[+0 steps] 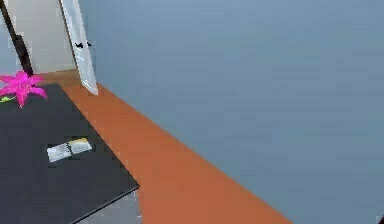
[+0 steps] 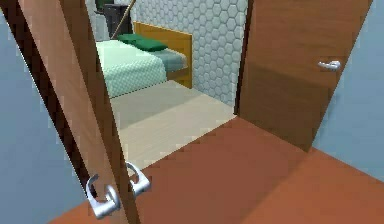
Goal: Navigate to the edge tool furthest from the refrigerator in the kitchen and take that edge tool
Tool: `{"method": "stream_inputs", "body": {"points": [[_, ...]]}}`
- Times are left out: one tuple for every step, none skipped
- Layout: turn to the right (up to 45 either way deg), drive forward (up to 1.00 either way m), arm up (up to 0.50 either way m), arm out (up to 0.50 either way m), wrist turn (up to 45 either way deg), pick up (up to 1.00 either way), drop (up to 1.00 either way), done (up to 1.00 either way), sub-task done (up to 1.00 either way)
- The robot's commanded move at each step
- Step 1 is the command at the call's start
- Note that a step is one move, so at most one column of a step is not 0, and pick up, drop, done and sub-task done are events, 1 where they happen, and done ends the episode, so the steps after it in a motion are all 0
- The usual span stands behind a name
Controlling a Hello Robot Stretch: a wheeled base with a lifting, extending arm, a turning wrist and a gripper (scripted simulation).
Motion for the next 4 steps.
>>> {"method": "stream_inputs", "body": {"points": [[6.0, 0.00, 0.00, 0.00, 0.0, 0.00, 0.00, 0.00, 0.00], [0.0, 0.70, 0.00, 0.00, 0.0, 0.00, 0.00, 0.00, 0.00], [-9.0, 0.00, 0.00, 0.00, 0.0, 0.00, 0.00, 0.00, 0.00], [0.0, 0.55, 0.00, 0.00, 0.0, 0.00, 0.00, 0.00, 0.00]]}}
